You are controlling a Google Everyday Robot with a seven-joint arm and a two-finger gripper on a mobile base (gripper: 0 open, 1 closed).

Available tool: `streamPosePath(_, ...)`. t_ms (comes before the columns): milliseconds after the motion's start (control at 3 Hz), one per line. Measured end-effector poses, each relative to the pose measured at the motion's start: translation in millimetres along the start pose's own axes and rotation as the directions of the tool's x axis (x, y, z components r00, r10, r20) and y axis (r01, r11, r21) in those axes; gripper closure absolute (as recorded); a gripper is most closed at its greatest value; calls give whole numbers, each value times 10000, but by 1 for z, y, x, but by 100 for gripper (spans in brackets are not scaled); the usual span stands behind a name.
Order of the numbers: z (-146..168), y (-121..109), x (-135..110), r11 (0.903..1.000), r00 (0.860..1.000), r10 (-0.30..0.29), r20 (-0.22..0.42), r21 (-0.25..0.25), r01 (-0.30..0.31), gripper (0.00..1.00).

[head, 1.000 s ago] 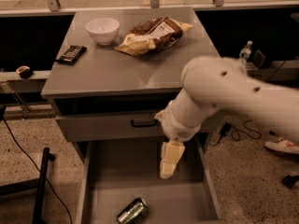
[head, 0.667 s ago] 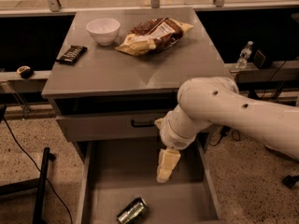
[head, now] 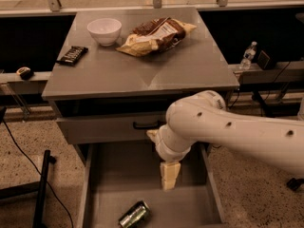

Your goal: Pick green can from middle drawer and place on counter

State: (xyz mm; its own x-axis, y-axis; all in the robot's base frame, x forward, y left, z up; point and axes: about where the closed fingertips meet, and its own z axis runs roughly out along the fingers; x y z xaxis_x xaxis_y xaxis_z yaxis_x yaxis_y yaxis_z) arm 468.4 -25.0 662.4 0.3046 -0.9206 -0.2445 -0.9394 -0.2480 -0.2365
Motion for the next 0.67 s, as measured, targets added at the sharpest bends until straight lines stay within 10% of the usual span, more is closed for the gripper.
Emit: streamPosePath(667, 70, 40, 19, 9678, 9703, -2172, 1066, -1062, 2283, 0)
